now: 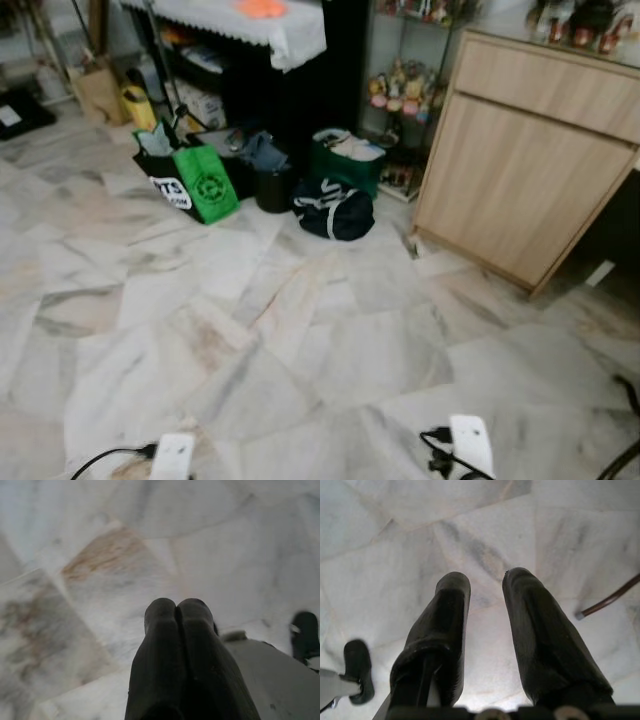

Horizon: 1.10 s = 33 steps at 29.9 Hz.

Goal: Setting the table

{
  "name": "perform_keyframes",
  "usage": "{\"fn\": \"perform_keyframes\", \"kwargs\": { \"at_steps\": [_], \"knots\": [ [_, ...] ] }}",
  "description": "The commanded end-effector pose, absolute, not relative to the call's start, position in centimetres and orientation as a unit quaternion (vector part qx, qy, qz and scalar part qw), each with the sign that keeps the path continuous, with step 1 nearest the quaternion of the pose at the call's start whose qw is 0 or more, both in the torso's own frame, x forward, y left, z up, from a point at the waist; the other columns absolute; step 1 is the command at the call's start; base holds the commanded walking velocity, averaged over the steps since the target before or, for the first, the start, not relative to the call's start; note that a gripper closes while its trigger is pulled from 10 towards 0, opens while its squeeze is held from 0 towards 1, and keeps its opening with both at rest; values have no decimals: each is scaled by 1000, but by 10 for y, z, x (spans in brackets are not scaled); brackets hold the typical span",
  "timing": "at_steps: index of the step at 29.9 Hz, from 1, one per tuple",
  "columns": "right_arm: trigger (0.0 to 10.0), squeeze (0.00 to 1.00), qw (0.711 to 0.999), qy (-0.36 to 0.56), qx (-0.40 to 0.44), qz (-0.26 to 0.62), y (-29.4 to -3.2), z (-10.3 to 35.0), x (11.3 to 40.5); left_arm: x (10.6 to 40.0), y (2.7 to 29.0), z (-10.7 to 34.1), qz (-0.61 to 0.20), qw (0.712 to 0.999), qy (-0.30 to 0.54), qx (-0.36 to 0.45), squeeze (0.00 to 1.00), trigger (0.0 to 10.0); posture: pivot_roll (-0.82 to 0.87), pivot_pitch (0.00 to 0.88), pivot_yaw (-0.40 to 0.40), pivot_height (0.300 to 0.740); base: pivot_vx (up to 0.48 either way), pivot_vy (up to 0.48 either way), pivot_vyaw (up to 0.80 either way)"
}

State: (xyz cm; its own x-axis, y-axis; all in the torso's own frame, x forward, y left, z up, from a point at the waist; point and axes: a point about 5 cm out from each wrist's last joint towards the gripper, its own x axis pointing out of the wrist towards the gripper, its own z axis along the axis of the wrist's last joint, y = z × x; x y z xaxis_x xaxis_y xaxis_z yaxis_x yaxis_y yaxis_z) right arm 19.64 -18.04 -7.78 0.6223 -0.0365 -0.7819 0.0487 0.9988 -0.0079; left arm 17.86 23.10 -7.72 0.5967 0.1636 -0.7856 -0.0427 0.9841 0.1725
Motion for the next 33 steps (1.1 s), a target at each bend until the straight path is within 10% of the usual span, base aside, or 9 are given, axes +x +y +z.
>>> {"fn": "perform_keyframes", "kwargs": {
  "at_steps": [1, 33],
  "knots": [
    [10000, 0, 887, 445, 94, -78, -201, -76, 197, 176, 234, -77, 63, 893, 444, 29, 0, 10000, 62, 0, -24, 740, 0, 0, -781],
    [10000, 0, 885, 451, 86, -73, -201, -77, 195, 177, 231, -77, 50, 893, 445, 30, 0, 10000, 64, 0, -30, 740, 0, -45, -782]
  ]
}}
